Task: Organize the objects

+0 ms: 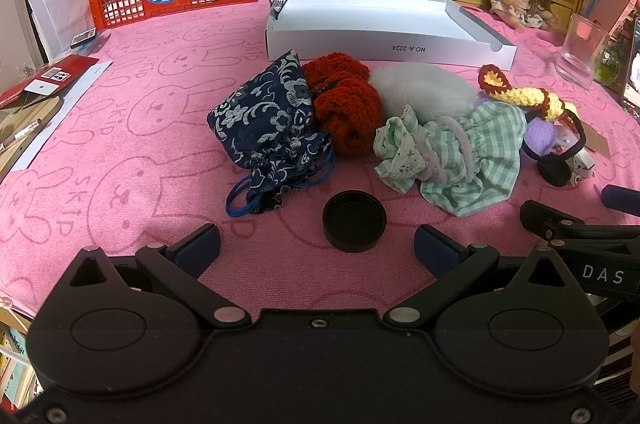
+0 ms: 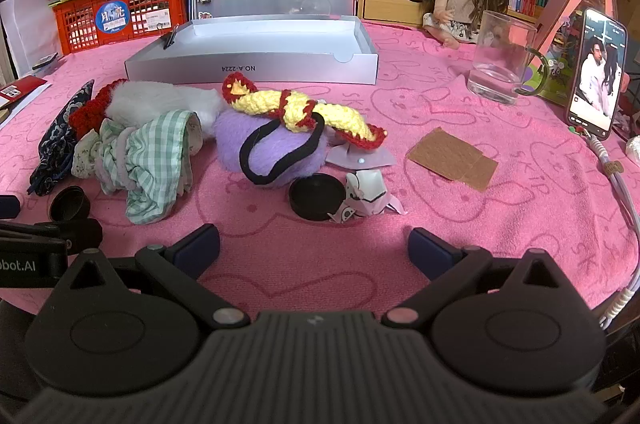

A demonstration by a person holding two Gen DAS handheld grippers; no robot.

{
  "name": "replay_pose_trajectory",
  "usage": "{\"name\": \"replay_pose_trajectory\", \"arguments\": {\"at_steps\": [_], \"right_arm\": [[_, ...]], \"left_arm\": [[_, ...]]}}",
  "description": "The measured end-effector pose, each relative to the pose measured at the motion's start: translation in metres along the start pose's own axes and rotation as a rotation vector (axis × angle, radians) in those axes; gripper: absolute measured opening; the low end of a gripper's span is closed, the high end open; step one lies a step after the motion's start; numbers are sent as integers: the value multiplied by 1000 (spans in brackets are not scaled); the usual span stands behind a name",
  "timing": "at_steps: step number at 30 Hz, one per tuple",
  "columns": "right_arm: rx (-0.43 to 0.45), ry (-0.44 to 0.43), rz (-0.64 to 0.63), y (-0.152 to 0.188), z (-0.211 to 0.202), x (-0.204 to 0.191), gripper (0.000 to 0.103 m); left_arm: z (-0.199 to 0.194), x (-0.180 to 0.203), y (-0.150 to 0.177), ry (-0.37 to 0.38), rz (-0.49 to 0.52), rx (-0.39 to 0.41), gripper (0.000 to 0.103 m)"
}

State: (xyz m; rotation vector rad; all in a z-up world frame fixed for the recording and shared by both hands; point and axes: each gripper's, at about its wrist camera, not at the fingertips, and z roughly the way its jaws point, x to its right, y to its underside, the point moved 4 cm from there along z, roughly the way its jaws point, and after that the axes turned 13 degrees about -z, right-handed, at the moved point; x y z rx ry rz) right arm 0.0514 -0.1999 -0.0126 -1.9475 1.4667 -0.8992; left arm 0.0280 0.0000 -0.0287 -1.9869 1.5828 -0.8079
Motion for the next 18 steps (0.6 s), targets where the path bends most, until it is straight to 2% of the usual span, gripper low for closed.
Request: {"name": "replay_pose_trajectory", "arguments": {"at_steps": [18], "right_arm": [[-1,0,0,0,1,0,103]], "left_arm": [[0,0,0,0,0,0,103]]}}
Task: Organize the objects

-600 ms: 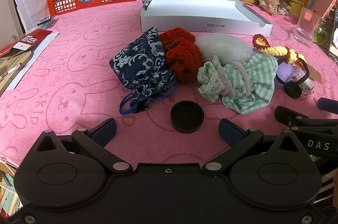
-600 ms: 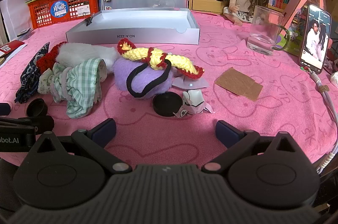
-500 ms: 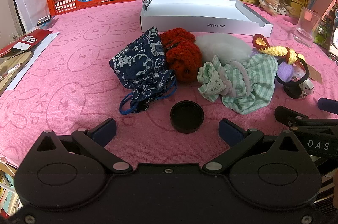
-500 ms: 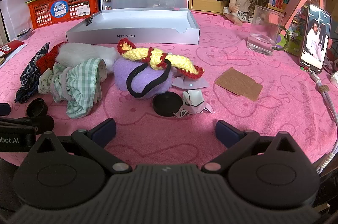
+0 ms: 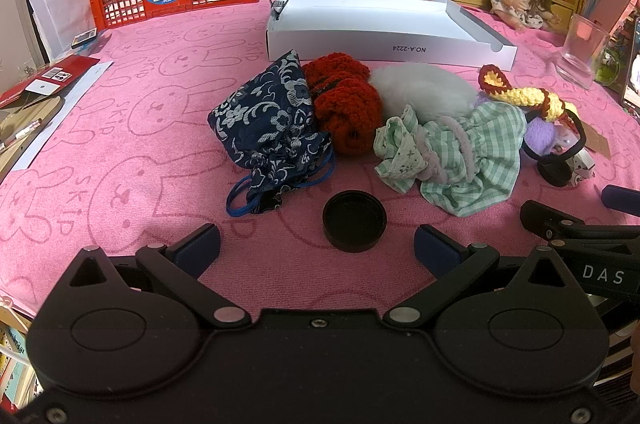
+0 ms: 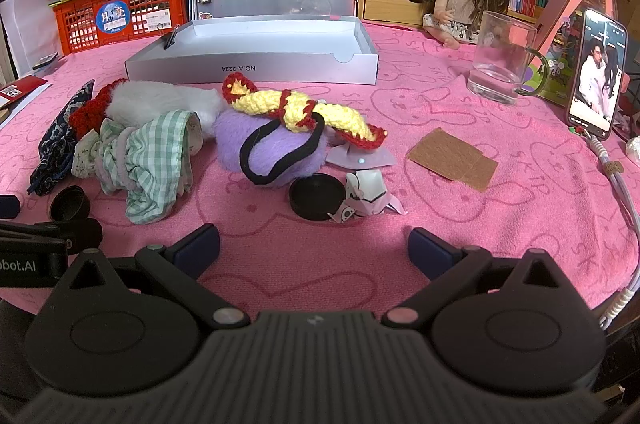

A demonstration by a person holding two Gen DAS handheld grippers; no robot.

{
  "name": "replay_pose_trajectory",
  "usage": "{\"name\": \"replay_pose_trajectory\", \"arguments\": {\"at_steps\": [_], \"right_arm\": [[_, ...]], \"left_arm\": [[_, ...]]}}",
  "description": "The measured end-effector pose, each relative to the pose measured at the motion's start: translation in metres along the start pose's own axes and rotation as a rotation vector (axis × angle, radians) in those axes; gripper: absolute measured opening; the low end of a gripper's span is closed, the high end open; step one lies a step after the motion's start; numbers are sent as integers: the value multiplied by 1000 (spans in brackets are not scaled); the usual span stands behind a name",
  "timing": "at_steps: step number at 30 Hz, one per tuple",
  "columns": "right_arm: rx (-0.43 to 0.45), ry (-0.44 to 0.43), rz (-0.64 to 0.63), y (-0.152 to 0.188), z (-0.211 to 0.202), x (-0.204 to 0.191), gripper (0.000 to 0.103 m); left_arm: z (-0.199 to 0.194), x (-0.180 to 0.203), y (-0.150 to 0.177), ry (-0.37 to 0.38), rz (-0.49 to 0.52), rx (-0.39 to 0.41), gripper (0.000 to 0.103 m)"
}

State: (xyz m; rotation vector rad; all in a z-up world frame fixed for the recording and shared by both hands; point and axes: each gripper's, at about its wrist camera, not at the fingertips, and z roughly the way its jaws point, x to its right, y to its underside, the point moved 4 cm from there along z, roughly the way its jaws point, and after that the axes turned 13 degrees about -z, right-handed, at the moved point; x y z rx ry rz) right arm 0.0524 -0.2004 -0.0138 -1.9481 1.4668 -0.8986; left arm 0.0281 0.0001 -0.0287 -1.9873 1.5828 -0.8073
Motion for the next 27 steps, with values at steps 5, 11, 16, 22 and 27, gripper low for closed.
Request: {"name": "replay_pose_trajectory", "arguments": {"at_steps": [5,11,16,22,27], "right_arm": [[3,1,0,0,-2,0,103],[5,1,-1,0,-2,-1,103],[5,1,0,0,-2,-1,103],[6,-1,0,1,-2,-2,103],[11,-2,0,1,-3,-1,103]], "left_arm": [[0,0,0,0,0,0,103],[0,0,0,1,1,5,103],[-1,-2,0,3,3,9,103],[0,-3,1,8,9,12,103],[-3,-6,2,18,18,18,103]]}}
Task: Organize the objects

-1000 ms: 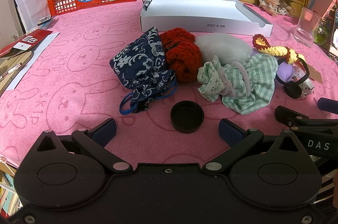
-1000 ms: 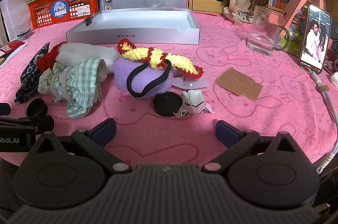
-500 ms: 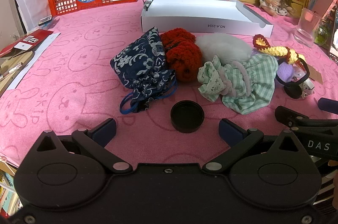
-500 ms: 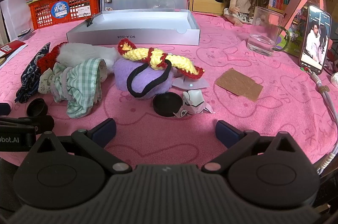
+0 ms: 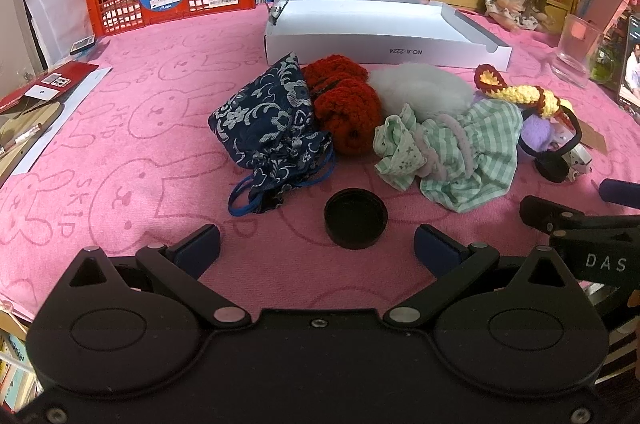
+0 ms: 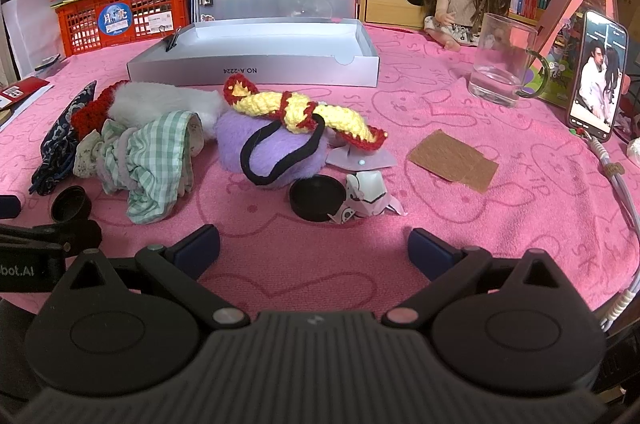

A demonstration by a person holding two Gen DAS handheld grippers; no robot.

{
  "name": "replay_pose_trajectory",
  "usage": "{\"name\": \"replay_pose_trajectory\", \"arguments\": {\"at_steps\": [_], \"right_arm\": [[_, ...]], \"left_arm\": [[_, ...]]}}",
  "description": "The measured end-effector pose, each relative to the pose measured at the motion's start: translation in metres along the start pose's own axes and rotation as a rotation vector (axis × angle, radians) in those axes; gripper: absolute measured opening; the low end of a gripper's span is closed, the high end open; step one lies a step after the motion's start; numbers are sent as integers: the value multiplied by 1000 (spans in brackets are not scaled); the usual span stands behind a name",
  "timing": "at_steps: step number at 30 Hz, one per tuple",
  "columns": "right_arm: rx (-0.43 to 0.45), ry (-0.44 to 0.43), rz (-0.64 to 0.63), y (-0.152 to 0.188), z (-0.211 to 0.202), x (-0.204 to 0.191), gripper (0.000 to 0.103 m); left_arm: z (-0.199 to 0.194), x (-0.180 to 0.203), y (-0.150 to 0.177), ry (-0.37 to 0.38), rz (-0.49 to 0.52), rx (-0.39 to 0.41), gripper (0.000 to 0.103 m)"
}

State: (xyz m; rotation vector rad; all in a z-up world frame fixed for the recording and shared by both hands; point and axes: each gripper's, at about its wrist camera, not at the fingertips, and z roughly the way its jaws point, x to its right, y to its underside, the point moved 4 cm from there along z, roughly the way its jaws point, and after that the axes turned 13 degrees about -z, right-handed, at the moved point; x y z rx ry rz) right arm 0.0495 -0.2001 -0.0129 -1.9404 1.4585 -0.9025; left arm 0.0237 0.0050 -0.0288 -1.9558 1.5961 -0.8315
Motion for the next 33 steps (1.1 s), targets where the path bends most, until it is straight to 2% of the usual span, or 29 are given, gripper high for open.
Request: {"name": "replay_pose_trajectory", "arguments": {"at_steps": [6,8,12,14,17,19,23,28,33], "right_arm": [[19,1,-5,-2,-2,2,99],[29,4,-6,-3,-3,2,97],[44,10,-10,-5,-5,3,85],[50,14,-15,-6,-6,3,80],[63,30,-19,-7,-9,3,69],[72,29,-16,-7,-11,4,56],[86,21,-8,-8,-14,4,49],[96,20,-9,-9,-16,2,36],[102,10,-19,-10,-17,-1,35]], "left_arm": [[-7,-3,2,13,-3,6,102],[-13,-2,2,25,6,23,95],[-21,2,2,44,28,49,84],[-23,3,1,54,26,57,75],[-28,4,0,73,21,69,65],[-31,5,-1,84,23,76,60],[-31,6,0,91,19,70,47],[-31,7,0,105,11,66,43],[-30,7,0,104,7,61,42]]}}
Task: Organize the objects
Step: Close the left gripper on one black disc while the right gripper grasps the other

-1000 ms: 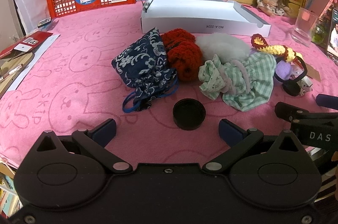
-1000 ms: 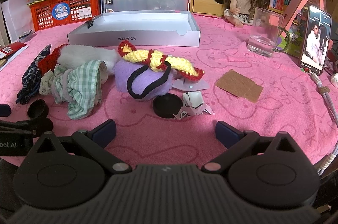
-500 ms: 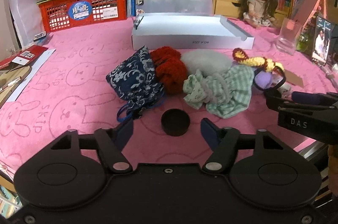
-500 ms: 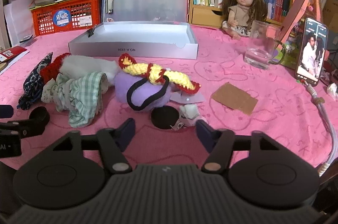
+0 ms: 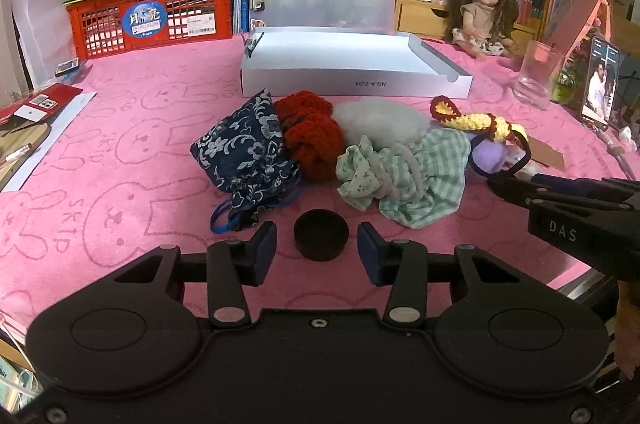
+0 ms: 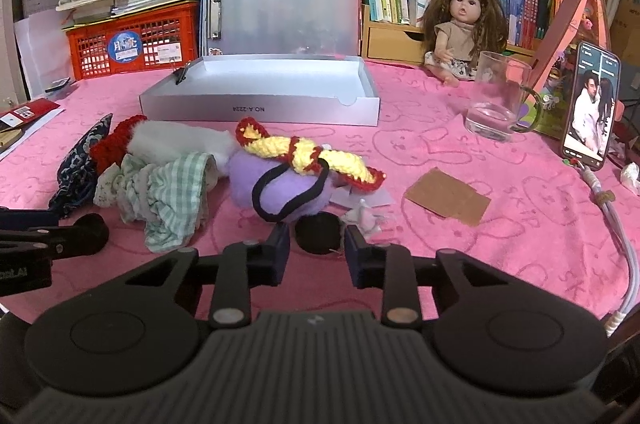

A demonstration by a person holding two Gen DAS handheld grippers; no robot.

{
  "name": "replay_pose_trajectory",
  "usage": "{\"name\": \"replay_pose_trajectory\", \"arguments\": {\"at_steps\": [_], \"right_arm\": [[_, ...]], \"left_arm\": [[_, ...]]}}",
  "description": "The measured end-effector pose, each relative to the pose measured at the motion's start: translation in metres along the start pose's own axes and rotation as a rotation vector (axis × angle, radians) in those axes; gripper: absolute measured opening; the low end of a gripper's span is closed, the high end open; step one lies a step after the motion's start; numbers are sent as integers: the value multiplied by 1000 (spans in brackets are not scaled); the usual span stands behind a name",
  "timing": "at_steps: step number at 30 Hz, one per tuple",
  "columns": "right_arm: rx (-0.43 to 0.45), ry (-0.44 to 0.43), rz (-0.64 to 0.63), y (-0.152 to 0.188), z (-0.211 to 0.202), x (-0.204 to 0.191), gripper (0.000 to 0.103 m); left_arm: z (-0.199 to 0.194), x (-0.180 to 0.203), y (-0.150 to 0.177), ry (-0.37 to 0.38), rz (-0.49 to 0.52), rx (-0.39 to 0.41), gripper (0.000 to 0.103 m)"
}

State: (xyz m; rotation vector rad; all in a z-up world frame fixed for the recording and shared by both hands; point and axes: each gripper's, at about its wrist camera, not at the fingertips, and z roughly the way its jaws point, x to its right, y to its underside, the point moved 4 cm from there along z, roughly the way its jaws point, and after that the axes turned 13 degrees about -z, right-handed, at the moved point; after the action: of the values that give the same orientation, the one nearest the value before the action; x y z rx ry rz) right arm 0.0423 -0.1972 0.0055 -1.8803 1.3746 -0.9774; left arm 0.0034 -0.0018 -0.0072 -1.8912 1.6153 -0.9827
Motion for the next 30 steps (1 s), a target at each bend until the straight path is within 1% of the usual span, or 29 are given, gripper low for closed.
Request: {"name": "replay_pose_trajectory", "arguments": {"at_steps": [6,8,10,17,22,23,24,30], "right_arm": [[-11,-20,2,1,5,-2,35],[-17,-19,11,1,7,0,35],[-21,-18,17,2,9,1,37],[-26,-13,8,0,17,4,40],[-28,-6,-5,-1,22,3,46],[-30,-7,-4,-1,23,4,48],[-30,-7,-3,-1,24,4,52],[-23,-3,-22,-4,28,3,55]], "left_arm": [[3,-1,0,0,-7,-7,42],[3,-1,0,1,-10,-9,40],[5,-2,0,1,-15,-14,38],[11,-2,0,-3,-19,-24,37],[15,-3,0,-4,-24,-23,37],[15,-2,0,-6,-22,-21,37],[15,-2,0,-7,-19,-19,37],[17,-1,1,-10,-13,-11,37]]}}
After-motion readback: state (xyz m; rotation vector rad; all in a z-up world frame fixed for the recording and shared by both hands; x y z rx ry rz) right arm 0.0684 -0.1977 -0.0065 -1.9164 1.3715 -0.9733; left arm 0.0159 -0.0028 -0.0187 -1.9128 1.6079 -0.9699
